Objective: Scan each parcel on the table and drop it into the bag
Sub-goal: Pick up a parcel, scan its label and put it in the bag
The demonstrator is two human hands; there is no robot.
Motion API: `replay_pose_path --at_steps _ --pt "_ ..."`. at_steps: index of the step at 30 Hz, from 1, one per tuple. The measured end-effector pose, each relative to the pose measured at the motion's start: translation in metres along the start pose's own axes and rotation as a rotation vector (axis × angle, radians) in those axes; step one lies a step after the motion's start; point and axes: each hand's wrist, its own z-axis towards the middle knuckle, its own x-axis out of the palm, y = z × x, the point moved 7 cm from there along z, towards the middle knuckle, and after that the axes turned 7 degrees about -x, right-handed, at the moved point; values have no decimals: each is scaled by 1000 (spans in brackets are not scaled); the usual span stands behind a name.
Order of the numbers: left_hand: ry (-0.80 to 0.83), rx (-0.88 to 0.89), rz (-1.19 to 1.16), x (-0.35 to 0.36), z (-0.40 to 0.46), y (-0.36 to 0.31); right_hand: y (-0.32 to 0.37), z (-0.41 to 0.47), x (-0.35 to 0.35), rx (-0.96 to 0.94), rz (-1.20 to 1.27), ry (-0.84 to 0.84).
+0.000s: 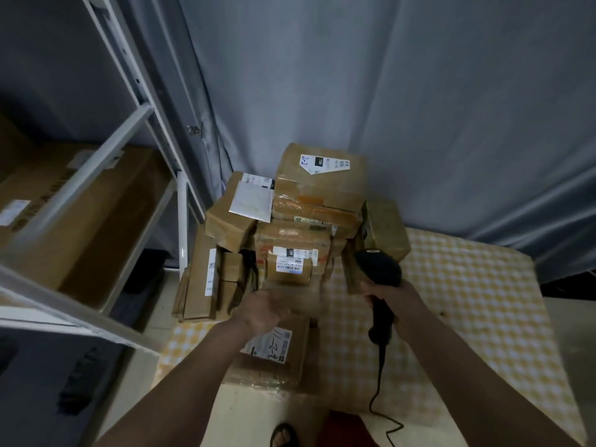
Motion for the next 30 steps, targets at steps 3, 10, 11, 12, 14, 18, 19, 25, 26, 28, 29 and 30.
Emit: replay_pose_path --at_steps 3,10,11,12,14,18,19,25,26,28,29,30 --pt "-24 -32 -139 -21 18 -8 29 20 0 -38 83 -26" --pt "-255 18 -82 -104 72 -72 101 90 -7 -155 101 27" --pt "-311 0 -83 -117 81 -83 108 100 -8 -164 101 25" --pt "-375 -15 -90 -130 88 -96 111 112 -10 -159 107 12" --pt "-451 -44 -131 -150 110 -115 115 131 -11 -114 133 10" --pt "-464 -191 -402 -171 156 -125 120 155 -1 -21 134 83" --pt "-453 -232 -506 -171 163 -125 121 159 2 -23 146 94" --pt "-412 -278 -769 -159 171 -122 120 170 16 -3 156 143" --pt "-403 -257 -797 -156 164 -123 119 170 15 -12 131 125" --pt "-379 -223 -851 -149 148 -124 120 166 10 -23 112 108" --pt "-372 -219 -875 -145 139 -121 120 164 7 -35 112 110" --pt "-368 -222 -897 -140 128 -119 121 160 5 -50 116 122"
